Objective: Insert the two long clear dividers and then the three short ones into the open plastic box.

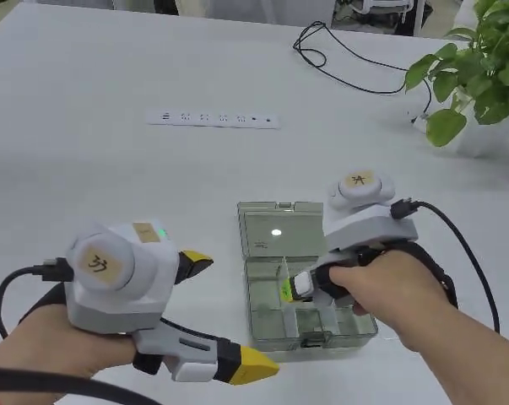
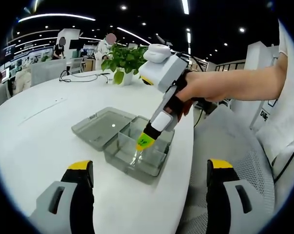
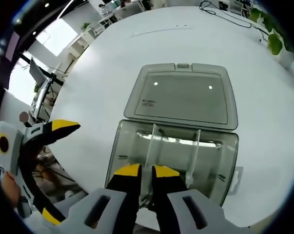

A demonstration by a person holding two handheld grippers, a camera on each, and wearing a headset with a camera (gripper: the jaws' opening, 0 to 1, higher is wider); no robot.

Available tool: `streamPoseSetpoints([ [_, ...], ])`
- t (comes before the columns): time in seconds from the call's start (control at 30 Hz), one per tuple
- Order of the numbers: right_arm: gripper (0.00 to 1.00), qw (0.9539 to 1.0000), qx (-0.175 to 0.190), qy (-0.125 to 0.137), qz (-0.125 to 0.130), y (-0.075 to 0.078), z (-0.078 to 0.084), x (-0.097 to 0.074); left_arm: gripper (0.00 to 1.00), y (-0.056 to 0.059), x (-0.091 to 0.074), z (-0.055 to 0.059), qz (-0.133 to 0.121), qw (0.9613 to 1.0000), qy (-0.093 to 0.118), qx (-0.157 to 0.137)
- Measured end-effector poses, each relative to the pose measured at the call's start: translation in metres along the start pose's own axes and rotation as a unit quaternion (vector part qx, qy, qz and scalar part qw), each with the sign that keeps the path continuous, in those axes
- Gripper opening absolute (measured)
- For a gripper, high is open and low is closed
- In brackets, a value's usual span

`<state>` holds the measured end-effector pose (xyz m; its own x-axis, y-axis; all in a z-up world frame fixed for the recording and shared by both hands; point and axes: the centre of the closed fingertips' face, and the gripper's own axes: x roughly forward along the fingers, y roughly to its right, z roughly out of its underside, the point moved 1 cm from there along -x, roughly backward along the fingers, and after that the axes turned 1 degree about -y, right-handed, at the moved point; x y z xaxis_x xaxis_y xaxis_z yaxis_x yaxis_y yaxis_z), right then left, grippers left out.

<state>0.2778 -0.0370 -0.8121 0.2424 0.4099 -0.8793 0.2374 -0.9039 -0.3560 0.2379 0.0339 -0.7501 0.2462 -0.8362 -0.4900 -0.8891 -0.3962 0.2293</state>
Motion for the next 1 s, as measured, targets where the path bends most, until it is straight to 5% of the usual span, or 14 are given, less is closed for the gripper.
streamPoseSetpoints([
  [0.23, 0.11, 0.9995, 0.004, 0.019, -0.026, 0.001, -0.001, -0.003, 0.99, 0.001, -0.001, -0.002, -0.005, 1.0000, 0.002, -0.002],
  [0.4, 0.17, 0.9957, 0.030, 0.059, -0.064, -0.001, -0.011, -0.017, 0.99, 0.001, -0.003, -0.004, -0.011, 0.9999, 0.003, -0.004],
  [0.5, 0.18, 0.9900, 0.040, 0.091, -0.101, -0.005, -0.020, -0.032, 0.99, 0.002, -0.004, -0.005, -0.015, 0.9999, 0.002, -0.003],
  [0.63, 0.23, 0.9869, 0.035, 0.112, -0.110, -0.003, -0.027, -0.050, 0.99, 0.004, -0.006, -0.007, -0.021, 0.9998, 0.003, -0.004],
  [1.0, 0.35, 0.9669, 0.027, 0.181, -0.178, -0.011, -0.044, -0.103, 0.98, 0.007, -0.014, -0.020, -0.050, 0.9987, 0.006, -0.006],
])
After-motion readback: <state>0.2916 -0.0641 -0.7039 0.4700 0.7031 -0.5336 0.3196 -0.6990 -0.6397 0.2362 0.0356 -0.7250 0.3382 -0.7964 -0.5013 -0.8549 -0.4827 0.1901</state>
